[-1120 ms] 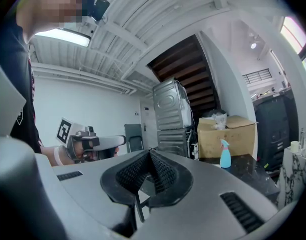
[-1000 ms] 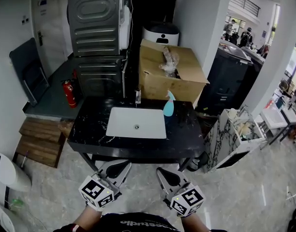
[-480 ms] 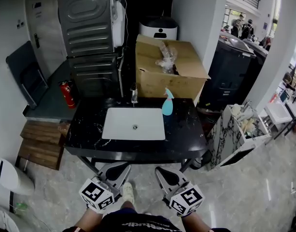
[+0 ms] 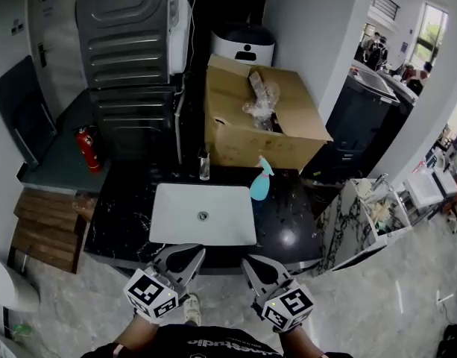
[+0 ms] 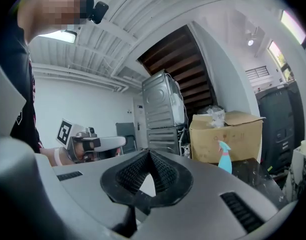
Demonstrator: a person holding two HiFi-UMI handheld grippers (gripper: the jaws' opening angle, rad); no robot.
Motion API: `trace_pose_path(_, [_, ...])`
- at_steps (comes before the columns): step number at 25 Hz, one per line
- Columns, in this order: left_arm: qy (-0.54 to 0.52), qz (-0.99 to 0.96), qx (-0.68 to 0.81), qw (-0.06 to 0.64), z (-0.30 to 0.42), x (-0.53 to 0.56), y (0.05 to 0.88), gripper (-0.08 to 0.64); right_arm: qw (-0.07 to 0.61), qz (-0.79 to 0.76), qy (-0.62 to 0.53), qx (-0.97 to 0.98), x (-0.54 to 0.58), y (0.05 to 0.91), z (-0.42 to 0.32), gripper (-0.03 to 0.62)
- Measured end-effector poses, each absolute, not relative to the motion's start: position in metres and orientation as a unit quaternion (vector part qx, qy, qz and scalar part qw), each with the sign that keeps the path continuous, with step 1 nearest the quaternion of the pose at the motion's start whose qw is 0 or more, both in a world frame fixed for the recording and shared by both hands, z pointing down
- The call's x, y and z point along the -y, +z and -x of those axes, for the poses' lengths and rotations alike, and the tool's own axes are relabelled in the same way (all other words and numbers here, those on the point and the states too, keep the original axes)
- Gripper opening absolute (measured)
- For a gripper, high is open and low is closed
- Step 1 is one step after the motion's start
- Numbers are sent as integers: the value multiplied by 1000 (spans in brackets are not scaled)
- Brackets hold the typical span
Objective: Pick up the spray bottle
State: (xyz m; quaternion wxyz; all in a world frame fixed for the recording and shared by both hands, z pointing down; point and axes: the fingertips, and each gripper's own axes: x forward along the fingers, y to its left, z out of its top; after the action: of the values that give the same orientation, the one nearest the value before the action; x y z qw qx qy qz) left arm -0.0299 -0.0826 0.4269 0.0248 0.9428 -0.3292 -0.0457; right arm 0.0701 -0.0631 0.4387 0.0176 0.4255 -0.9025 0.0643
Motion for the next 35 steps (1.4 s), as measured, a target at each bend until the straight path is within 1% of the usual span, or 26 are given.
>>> trace_pose_path(7, [-55, -948, 312, 10, 66, 171, 406, 15, 14, -418, 57, 907, 150, 420, -21, 37])
trace_pose_path(13, [-57, -952, 299, 8, 83, 225, 406, 15, 8, -431, 59, 900, 198, 419, -5, 37])
trace_pose_path(19, [-60, -955, 289, 23, 70, 251, 410, 15, 0, -440, 77, 895, 225, 419, -14, 37])
trace_pose_path(22, [-61, -955, 288, 28, 63, 263, 412, 15, 3, -443, 56, 895, 242, 413, -23, 38])
trace_pose_path(28, [-56, -949, 309, 35, 46, 278, 417, 15, 16, -459, 40, 887, 268, 415, -68, 43])
trace_pose_path(29, [-56, -948, 311, 36, 43, 280, 418, 15, 15, -463, 39, 885, 274, 415, -76, 58])
trace_pose_path(30, [-55, -948, 312, 37, 41, 283, 419, 15, 17, -468, 38, 883, 281, 416, -85, 105])
trace_pose_path(31, [-53, -947, 313, 37, 38, 286, 420, 15, 19, -473, 37, 880, 287, 418, -94, 127])
trace_pose_path(32, [-51, -947, 315, 37, 36, 288, 421, 15, 22, -478, 35, 877, 293, 419, -102, 132])
trace_pose_path(35, [-48, -945, 321, 38, 31, 294, 424, 15, 22, -490, 28, 871, 312, 424, -127, 175])
